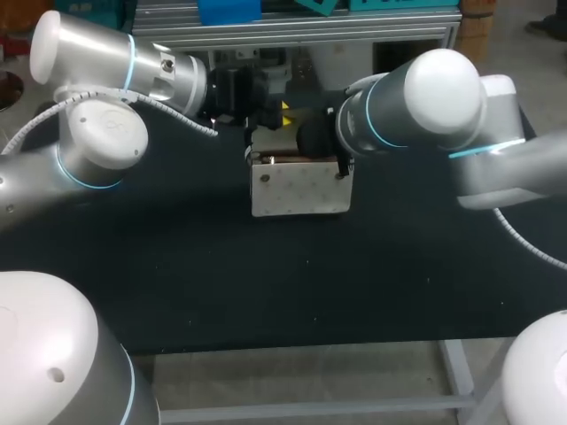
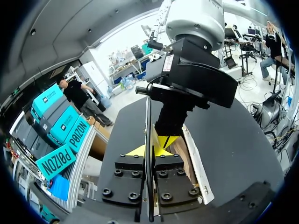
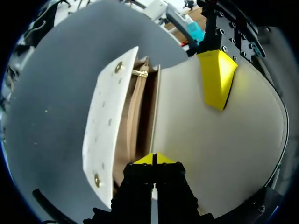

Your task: Pick up the bag, open it, inspect its contents, close it, and place it on the opposite side

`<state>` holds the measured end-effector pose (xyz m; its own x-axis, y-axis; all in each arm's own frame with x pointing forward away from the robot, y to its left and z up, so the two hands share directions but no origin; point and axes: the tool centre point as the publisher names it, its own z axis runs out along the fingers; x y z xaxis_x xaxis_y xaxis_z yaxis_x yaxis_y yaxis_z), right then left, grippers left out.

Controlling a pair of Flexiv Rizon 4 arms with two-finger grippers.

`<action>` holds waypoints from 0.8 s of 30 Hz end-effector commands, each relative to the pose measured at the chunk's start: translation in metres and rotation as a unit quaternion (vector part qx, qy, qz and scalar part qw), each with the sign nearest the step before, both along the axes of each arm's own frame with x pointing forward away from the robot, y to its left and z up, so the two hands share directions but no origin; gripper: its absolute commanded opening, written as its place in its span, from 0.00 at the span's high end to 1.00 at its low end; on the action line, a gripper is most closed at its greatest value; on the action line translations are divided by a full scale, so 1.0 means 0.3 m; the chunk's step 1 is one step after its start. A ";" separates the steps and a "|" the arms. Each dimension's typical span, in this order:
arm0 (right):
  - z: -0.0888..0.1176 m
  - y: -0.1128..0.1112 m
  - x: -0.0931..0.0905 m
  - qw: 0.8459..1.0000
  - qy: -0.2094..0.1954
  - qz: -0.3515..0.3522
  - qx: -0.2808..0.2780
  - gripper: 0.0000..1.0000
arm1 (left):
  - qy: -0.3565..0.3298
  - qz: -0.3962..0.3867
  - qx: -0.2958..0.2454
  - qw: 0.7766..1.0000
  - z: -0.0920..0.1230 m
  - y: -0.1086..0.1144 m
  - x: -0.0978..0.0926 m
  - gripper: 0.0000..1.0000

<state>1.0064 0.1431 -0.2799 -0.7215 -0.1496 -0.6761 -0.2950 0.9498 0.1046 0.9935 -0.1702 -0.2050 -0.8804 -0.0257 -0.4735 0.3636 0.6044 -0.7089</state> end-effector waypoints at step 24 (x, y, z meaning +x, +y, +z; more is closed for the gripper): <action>-0.065 0.004 0.006 1.000 0.023 -0.006 -0.003 1.00 | 0.001 0.022 -0.025 0.999 0.005 0.005 -0.004 1.00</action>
<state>1.0008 0.1434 -0.2935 -0.7457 -0.1421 -0.6509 -0.2785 0.9540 0.1108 0.9934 -0.1706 -0.2059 -0.8797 -0.0904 -0.4668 0.3286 0.5941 -0.7343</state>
